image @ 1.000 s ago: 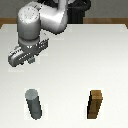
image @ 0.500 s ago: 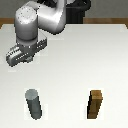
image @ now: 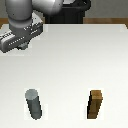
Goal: Put the loop with the handle onto the peg.
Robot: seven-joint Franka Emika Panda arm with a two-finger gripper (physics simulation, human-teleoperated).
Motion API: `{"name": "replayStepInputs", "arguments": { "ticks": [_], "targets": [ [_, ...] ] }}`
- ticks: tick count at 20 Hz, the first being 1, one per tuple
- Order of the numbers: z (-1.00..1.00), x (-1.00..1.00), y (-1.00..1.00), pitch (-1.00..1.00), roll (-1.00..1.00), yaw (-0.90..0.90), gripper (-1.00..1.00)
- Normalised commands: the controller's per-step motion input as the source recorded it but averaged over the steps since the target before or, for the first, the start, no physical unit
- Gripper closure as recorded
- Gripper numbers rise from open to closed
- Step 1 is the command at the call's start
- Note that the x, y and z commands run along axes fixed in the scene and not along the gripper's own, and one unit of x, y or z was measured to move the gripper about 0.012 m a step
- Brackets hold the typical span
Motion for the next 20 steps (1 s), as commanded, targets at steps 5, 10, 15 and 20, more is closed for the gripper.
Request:
{"name": "replayStepInputs", "arguments": {
  "ticks": [5, 10, 15, 20],
  "targets": [
    [0.60, 0.00, 0.00, 0.00, 0.00, 0.03, 1.00],
    [0.00, 0.00, 0.00, 0.00, 0.00, 0.98, 1.00],
    [0.00, 0.00, 0.00, 0.00, 0.00, 1.00, 1.00],
    [0.00, 0.00, 0.00, 0.00, 0.00, 0.98, 1.00]
  ]
}}
